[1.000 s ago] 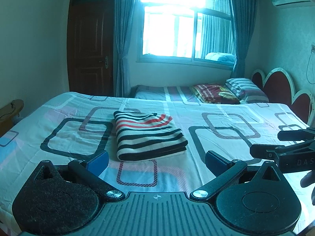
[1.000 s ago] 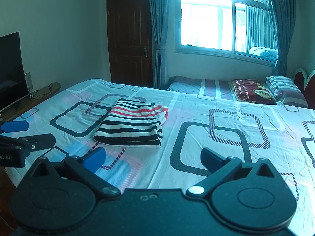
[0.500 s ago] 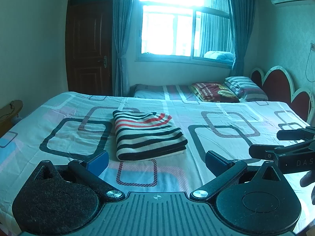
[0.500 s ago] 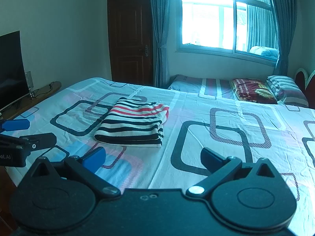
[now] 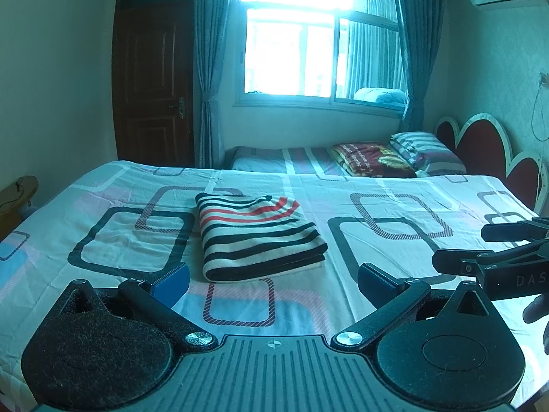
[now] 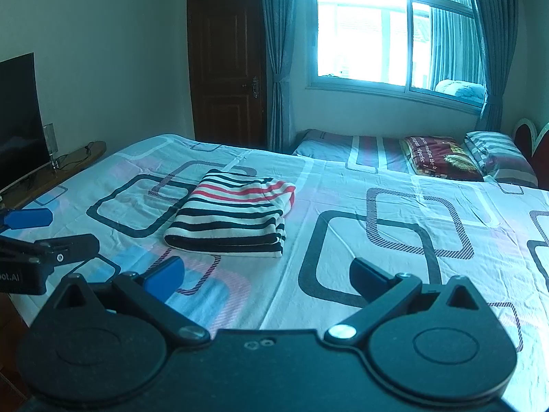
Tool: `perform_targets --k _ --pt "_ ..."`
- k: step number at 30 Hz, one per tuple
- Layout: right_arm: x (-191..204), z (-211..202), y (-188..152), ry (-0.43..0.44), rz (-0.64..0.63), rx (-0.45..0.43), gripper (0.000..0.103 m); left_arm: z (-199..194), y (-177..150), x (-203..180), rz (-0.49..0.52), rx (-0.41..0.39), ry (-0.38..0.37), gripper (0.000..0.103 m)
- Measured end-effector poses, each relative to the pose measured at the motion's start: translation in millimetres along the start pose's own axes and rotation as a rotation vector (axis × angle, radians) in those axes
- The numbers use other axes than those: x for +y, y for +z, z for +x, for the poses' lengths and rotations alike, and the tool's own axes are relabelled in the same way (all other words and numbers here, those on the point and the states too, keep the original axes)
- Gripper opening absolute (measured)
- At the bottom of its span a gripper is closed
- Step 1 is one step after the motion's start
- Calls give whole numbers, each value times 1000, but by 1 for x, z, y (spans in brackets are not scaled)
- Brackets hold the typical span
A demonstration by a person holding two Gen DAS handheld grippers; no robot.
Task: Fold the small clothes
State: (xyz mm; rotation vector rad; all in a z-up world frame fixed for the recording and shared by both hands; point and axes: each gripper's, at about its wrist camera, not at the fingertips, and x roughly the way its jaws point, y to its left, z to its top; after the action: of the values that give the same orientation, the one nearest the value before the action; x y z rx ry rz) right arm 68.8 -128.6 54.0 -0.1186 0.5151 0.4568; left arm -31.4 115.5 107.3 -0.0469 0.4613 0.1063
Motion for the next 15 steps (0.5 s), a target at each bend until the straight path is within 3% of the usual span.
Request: perform_targets --k 15 --pt "3 0 0 6 -9 2 102 0 -1 3 -7 -7 -3 103"
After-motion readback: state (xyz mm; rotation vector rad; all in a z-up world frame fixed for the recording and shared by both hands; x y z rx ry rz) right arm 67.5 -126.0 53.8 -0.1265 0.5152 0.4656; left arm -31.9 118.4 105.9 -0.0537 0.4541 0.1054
